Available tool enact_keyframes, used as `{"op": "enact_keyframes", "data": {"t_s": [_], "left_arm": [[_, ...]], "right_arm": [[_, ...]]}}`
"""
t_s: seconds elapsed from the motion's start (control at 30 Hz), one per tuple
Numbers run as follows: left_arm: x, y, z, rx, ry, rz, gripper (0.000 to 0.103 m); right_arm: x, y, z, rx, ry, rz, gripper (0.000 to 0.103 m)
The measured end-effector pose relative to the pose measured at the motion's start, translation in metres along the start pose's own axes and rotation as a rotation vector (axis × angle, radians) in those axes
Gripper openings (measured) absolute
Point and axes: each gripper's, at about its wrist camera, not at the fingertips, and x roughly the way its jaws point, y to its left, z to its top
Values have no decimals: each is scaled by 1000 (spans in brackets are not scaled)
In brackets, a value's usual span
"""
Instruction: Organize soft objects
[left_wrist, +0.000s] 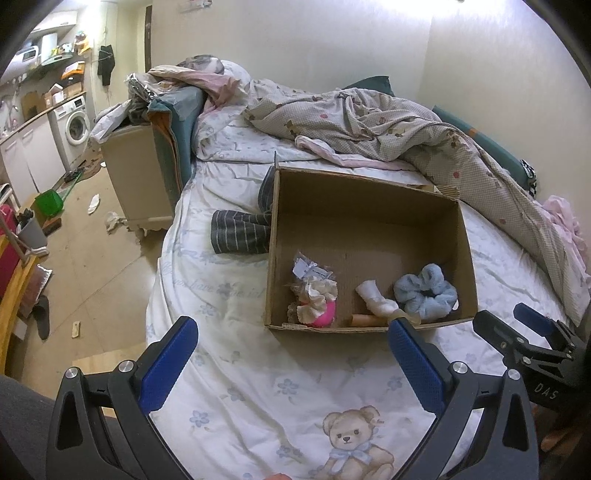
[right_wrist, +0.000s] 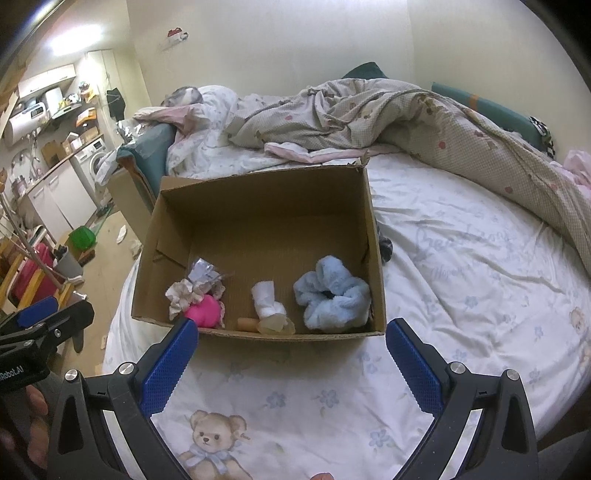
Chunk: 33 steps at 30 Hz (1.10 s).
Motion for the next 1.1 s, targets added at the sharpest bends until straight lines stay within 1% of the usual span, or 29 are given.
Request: {"op": "enact_keyframes", "data": {"t_s": [0.2,1.1], "left_arm": [[0,-2,0,-1,2,-3,103],[-2,-4,-1,-3,1,0,103]], "right_arm": [[2,-2,-1,3,12,1,103],[1,-3,-1,4,7,4,103]]}}
